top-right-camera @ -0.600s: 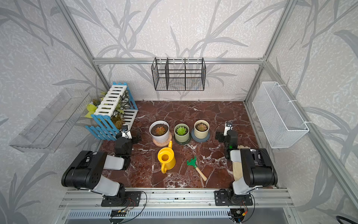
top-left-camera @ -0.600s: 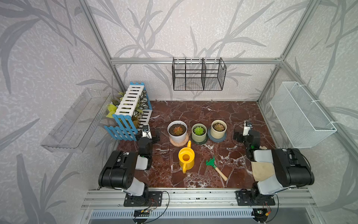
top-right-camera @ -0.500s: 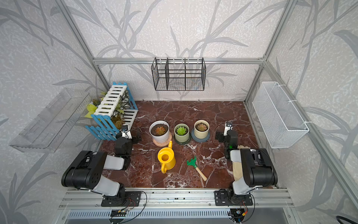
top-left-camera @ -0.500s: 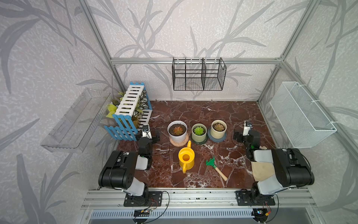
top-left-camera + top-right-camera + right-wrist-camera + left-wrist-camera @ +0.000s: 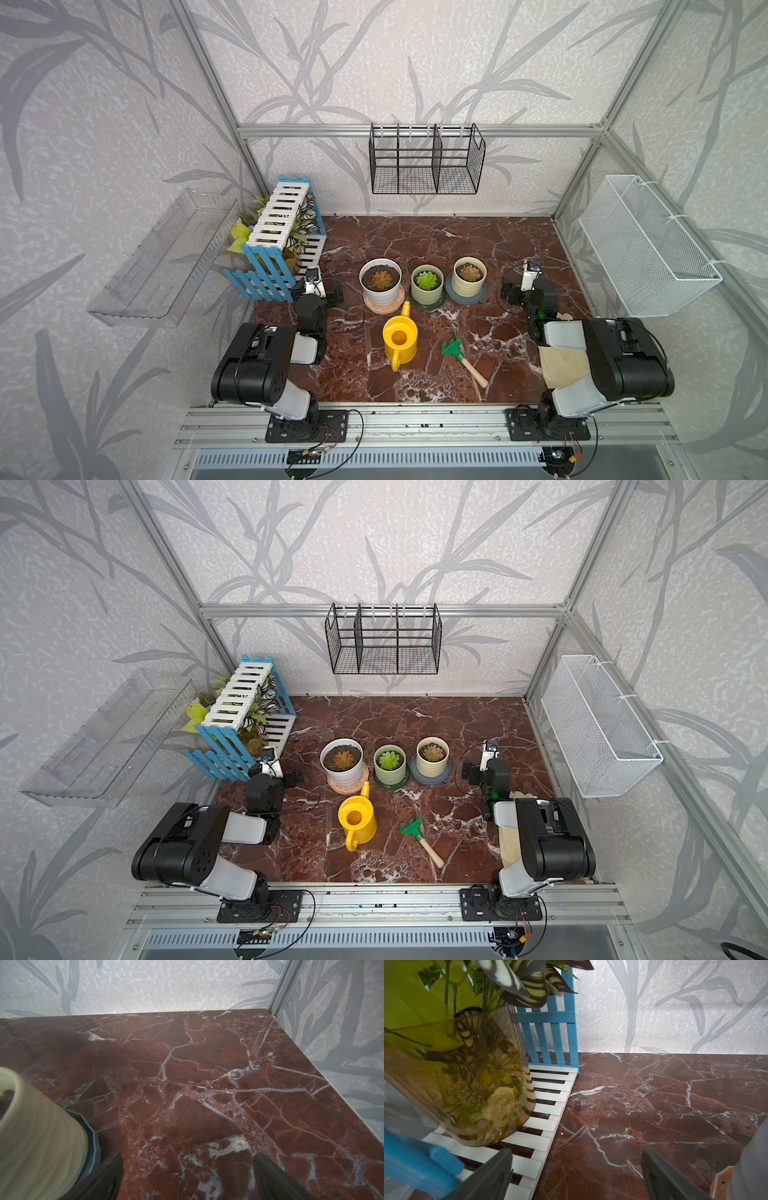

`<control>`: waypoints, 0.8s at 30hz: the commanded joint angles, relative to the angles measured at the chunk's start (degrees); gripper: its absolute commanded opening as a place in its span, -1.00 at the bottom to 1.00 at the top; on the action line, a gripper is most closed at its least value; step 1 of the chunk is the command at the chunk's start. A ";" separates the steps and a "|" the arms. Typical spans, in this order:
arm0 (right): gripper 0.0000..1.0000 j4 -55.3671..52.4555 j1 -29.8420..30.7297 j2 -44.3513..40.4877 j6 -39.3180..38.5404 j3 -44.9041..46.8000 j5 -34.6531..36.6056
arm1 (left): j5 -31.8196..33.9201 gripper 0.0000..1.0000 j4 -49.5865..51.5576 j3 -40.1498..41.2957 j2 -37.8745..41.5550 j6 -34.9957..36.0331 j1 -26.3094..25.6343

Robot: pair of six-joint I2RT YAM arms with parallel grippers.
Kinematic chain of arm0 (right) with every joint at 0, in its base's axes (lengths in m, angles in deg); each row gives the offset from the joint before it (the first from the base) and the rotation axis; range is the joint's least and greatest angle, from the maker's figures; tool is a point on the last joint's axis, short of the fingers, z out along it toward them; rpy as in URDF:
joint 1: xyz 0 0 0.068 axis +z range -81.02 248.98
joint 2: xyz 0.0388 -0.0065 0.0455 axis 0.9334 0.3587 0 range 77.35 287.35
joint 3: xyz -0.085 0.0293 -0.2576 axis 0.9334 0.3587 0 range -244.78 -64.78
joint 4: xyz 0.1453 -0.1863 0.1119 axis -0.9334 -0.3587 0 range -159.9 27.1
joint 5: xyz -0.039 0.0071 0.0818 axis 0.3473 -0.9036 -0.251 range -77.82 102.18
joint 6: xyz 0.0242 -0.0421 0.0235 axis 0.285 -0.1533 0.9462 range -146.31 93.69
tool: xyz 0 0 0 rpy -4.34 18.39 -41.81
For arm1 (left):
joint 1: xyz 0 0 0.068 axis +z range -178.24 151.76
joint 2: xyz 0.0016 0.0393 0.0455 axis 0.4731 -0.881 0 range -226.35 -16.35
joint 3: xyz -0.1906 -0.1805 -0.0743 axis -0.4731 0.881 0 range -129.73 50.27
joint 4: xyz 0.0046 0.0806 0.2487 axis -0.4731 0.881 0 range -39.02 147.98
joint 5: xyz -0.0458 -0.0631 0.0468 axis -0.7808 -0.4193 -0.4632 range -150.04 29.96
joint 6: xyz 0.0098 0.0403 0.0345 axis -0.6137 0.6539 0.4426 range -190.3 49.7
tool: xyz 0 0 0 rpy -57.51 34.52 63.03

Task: Water the succulent around the soil edge
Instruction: Pick up the watering can from the center of the board.

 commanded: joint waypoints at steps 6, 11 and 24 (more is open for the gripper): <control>0.98 -0.69 -0.57 -0.53 0.10 -1.16 -1.05 | -2.11 1.00 -0.98 -0.24 0.39 -1.25 1.23; 0.98 -2.33 -0.16 -2.87 0.12 -1.18 0.71 | -0.84 1.00 8.26 -3.45 4.21 -1.71 1.29; 0.98 -28.97 5.84 -14.69 7.20 -11.21 17.27 | 11.60 1.00 22.87 -11.04 15.16 -10.57 1.38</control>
